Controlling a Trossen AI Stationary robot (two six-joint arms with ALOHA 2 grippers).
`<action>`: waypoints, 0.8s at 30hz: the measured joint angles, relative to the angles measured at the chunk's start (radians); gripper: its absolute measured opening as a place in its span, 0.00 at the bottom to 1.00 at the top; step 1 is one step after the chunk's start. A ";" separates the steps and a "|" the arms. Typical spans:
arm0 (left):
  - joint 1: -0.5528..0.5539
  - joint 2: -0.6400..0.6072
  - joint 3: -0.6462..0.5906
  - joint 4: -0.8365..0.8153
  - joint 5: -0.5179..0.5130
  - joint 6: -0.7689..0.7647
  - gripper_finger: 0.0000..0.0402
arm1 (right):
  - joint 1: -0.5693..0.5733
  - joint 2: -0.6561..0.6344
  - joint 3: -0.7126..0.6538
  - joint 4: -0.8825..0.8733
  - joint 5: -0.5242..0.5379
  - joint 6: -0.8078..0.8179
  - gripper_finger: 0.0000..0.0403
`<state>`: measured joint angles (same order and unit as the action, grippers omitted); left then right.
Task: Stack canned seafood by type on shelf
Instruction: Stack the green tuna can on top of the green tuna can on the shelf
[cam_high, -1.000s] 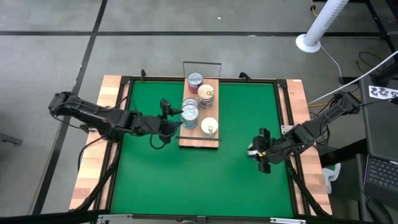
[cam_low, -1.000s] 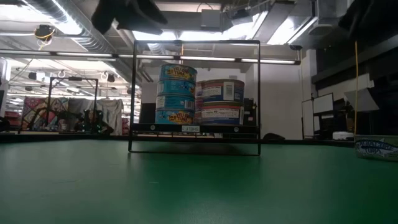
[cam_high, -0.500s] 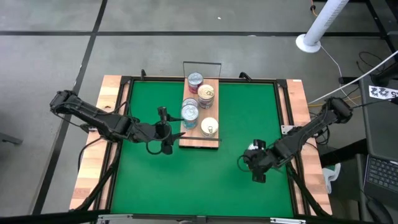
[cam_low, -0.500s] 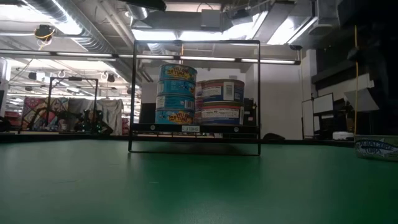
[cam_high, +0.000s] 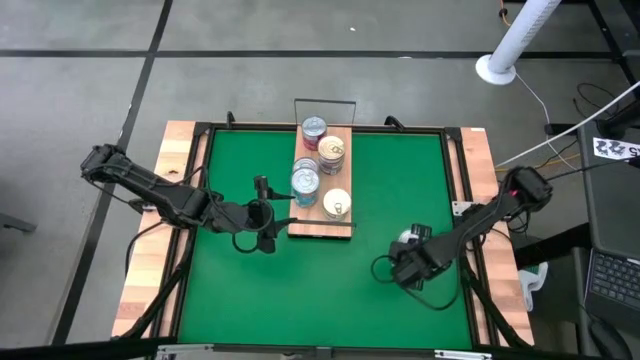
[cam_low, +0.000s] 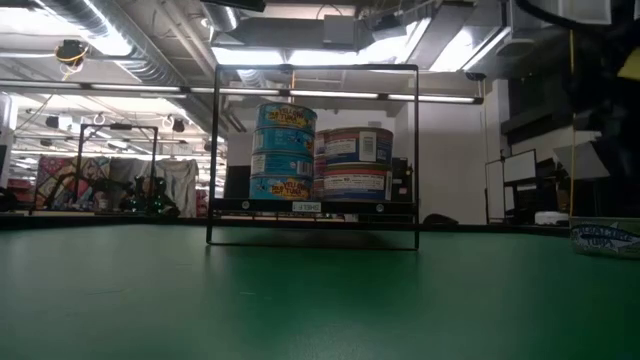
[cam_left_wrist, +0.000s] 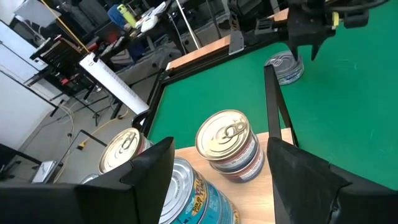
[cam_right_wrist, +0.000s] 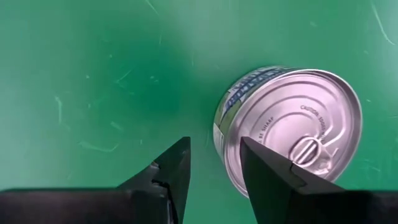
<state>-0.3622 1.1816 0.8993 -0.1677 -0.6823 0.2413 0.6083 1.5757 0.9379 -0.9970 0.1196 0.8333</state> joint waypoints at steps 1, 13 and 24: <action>0.000 0.000 0.000 0.000 0.000 0.000 0.63 | 0.000 0.008 0.000 0.000 0.000 0.000 0.35; 0.000 0.000 0.000 0.000 0.000 0.000 0.63 | 0.001 0.046 0.002 -0.005 0.020 0.000 0.34; 0.000 0.000 0.000 0.000 0.000 0.000 0.63 | 0.000 0.045 -0.003 -0.010 0.029 0.000 0.07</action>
<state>-0.3622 1.1816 0.8993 -0.1680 -0.6823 0.2417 0.6079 1.6211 0.9350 -1.0071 0.1486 0.8337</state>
